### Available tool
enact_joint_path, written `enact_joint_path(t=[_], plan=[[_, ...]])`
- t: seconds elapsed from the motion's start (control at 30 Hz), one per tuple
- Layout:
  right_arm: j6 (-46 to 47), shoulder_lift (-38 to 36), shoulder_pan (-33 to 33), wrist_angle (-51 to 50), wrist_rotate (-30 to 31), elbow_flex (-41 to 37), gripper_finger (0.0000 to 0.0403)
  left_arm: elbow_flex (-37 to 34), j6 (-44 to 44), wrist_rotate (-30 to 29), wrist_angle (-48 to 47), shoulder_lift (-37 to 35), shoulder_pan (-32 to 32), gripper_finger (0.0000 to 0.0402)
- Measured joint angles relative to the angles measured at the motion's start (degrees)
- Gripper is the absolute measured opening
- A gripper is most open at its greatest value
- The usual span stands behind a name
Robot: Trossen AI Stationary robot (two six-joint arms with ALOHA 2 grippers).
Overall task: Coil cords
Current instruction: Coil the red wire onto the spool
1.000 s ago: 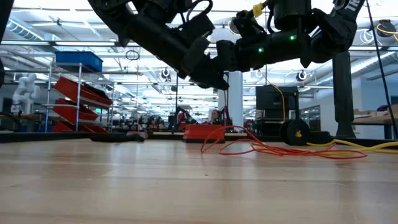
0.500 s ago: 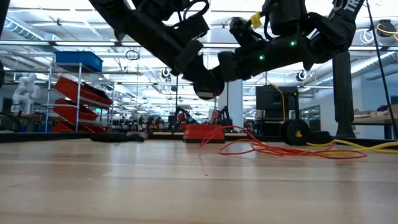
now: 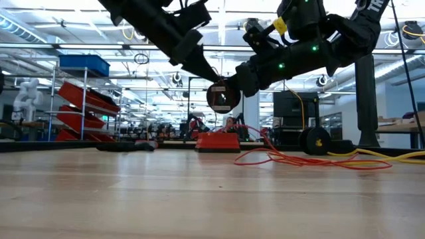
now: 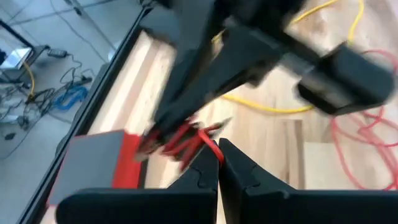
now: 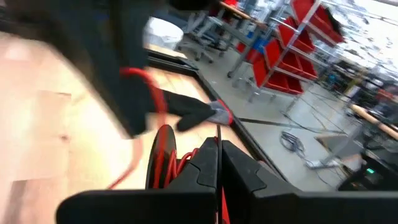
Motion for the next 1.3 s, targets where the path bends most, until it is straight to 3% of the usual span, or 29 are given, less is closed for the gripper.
enact_joint_path(t=[0.5,0.9,1.07,1.3], plan=[[0.02,-8.72,1.1,-12.62,-7.54,0.0,0.0,-0.02,0.04,-0.23,-9.77,-0.18,3.66,0.0001],[1.87,-10.79,2.16,-7.23,-16.68,0.0,0.0,-1.09,0.0,5.08,-0.7,-0.16,3.89,0.0023],[2.12,-10.79,2.19,-4.46,-16.08,-0.01,0.0,-3.51,-0.03,6.8,2.68,-0.16,3.91,0.0034],[1.21,-10.79,3.29,-1.37,-8.12,0.0,0.0,-7.52,-0.58,9.88,12.57,-0.14,3.91,0.0036]])
